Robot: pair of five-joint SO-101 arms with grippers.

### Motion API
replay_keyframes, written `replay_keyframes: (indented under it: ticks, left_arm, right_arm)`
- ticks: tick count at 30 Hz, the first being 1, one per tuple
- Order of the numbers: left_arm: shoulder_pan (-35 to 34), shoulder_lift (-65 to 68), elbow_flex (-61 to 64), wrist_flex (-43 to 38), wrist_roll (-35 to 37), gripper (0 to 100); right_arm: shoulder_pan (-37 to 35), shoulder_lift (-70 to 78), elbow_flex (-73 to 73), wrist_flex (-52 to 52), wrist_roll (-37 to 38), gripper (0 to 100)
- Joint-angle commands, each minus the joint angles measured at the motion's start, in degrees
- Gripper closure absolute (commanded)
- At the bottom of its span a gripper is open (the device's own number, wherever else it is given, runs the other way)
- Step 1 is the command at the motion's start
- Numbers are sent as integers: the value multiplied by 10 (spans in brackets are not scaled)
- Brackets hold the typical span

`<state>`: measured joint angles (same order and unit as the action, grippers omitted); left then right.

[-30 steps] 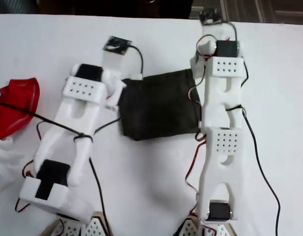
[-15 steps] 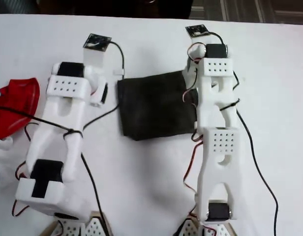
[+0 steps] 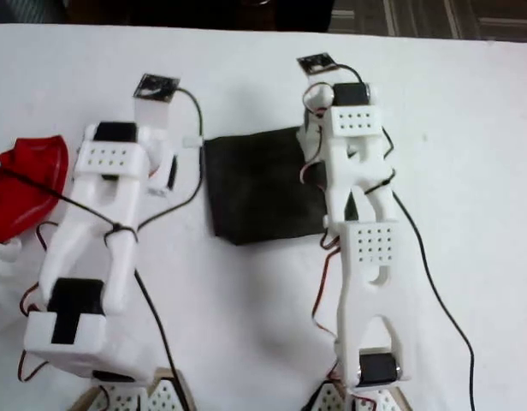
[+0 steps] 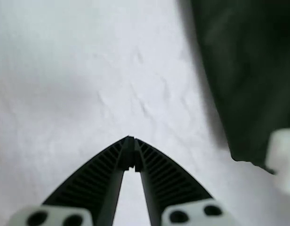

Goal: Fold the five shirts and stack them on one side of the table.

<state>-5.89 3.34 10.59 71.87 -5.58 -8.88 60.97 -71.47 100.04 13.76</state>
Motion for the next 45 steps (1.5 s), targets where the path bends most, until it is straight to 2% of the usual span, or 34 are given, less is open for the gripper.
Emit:
replay_keyframes:
  ticks: [1,8,14,18,28,31,35,40,45]
  left_arm:
    - [-13,-7,0,-13,-16,974]
    - [-27,-7,-2,-12,-19,974]
    - [-28,-7,-1,-12,-19,974]
    - [-28,-7,-3,-12,-19,974]
    - [-28,-7,0,-12,-19,974]
    - [-28,-8,-2,-12,-18,974]
    - [-28,-8,-3,-11,-16,974]
    - [-29,-9,-3,-9,-16,974]
    - [-46,-9,-3,-9,-15,974]
  right_arm:
    - [2,-9,-28,11,-1,769]
    - [5,-42,-19,13,-31,768]
    - [-7,-44,31,10,-28,694]
    - [-9,-41,61,2,-27,693]
    - [-5,64,60,-12,-29,697]
    - [-5,65,60,-10,-28,770]
    - [-8,68,61,-7,-2,975]
    - [-2,66,61,5,41,980]
    - [48,58,41,5,91,979]
